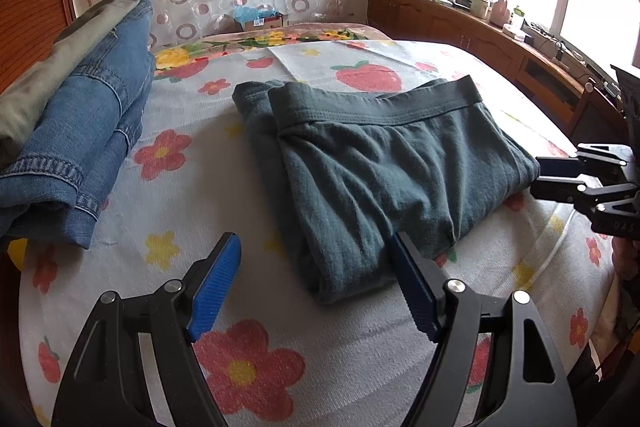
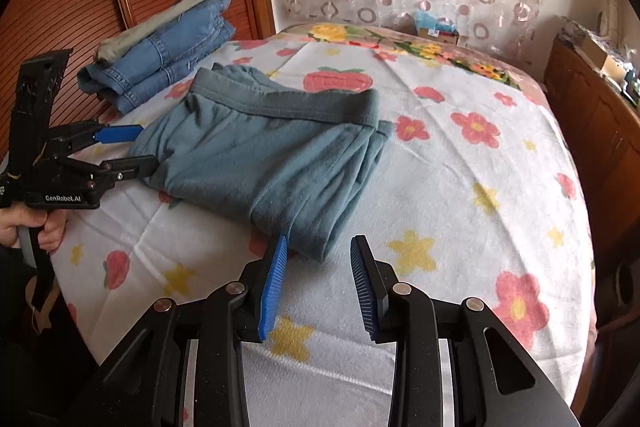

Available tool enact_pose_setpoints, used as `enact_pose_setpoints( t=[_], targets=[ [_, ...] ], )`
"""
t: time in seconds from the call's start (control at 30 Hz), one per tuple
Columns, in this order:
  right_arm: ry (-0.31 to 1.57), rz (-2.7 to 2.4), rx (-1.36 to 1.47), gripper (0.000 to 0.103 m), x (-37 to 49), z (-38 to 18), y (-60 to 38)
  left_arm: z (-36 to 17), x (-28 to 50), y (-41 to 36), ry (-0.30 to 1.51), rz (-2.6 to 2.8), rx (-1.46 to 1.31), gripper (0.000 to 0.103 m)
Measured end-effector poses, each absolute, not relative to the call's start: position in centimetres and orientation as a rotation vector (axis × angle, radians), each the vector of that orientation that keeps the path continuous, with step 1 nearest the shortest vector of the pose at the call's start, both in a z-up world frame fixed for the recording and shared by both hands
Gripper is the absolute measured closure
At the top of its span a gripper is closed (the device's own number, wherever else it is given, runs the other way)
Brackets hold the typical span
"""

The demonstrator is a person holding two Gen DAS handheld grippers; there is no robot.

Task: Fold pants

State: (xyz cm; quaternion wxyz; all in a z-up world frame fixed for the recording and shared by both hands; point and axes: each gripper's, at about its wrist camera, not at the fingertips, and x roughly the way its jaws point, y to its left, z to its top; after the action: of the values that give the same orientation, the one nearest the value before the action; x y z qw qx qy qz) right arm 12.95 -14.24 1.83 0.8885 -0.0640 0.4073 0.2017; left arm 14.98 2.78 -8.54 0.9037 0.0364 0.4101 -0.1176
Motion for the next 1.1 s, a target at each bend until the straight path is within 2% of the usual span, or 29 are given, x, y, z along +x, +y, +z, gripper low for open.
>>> enact_pose_setpoints(
  t=[0.1, 0.17, 0.23, 0.37, 0.73, 0.83, 0.93, 1.1],
  targets=[
    [0.858, 0.431, -0.135, 0.079, 13.3, 1.6, -14.1, -8.6, 15.0, 2.9, 0.85, -0.244, 0.067, 0.026],
    [0.857, 0.445, -0.134, 0.091, 13.3, 1.5, -14.1, -8.7, 15.0, 3.0, 0.852, -0.243, 0.06, 0.026],
    [0.852, 0.452, -0.137, 0.098, 13.4, 1.6, -14.0, -8.7, 15.1, 3.1, 0.855, -0.244, 0.054, 0.026],
    [0.822, 0.402, -0.153, 0.103, 13.1, 2.2, -15.2, -8.8, 15.2, 3.2, 0.859, -0.242, 0.048, 0.025],
    [0.796, 0.39, -0.081, 0.102, 12.8, 3.1, -16.8, -8.9, 15.4, 3.3, 0.861, -0.245, 0.04, 0.025],
    [0.787, 0.403, -0.075, 0.092, 12.7, 3.0, -16.3, -8.9, 15.4, 3.5, 0.864, -0.249, 0.031, 0.025],
    [0.797, 0.426, -0.062, 0.074, 13.0, 2.4, -16.0, -8.9, 15.4, 3.5, 0.864, -0.249, 0.031, 0.025],
    [0.835, 0.43, -0.04, 0.072, 14.0, 1.7, -16.0, -8.9, 15.5, 3.6, 0.864, -0.249, 0.032, 0.025]
  ],
)
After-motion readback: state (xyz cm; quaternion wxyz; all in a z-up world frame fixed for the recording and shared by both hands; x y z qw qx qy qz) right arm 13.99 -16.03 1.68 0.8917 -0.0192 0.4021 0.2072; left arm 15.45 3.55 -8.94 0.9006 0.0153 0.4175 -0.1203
